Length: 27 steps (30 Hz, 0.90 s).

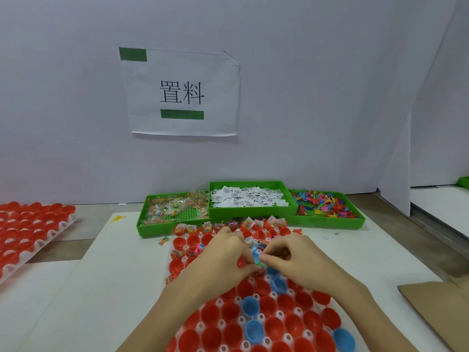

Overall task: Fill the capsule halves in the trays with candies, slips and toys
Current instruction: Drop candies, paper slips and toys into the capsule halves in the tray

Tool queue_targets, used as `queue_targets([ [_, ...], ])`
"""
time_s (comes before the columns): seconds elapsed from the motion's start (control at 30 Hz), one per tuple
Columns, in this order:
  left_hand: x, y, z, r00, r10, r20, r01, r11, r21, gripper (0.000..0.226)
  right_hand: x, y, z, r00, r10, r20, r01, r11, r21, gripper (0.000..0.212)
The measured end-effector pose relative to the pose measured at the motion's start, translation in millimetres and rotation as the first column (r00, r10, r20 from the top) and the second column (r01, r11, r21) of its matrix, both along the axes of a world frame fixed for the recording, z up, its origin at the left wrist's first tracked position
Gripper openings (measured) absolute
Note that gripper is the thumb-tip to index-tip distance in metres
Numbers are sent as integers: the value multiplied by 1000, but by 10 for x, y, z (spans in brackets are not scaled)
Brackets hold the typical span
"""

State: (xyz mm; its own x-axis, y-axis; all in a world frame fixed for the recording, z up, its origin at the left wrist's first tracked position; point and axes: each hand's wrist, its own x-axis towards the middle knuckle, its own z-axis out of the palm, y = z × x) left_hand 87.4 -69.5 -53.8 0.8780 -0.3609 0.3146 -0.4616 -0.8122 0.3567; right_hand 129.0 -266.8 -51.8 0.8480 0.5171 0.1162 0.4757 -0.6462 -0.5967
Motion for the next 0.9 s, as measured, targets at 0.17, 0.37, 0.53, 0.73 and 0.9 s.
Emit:
queue_targets([
  [0.17,13,203,147,994,92,-57,-99,985,-140,18,29,-29,27,998,-38,40,35,998,56,24],
  [0.37,512,947,144,875,475,-91,-478,824,-304,18,23,-22,77,984,-107,142,76,976,204,23],
  [0.53,982,1561,4,753,647,-121,-652,758,-5,21,21,-17,71,980,-116,163,75,969,237,20],
  [0.73,1205,1670,-106,802,594,-64,-576,797,181,33,65,-50,43,972,-126,199,78,969,233,22],
  [0.9,1250,1625,-169,818,575,-9,-564,806,179,16,83,-55,31,971,-117,209,67,970,233,23],
])
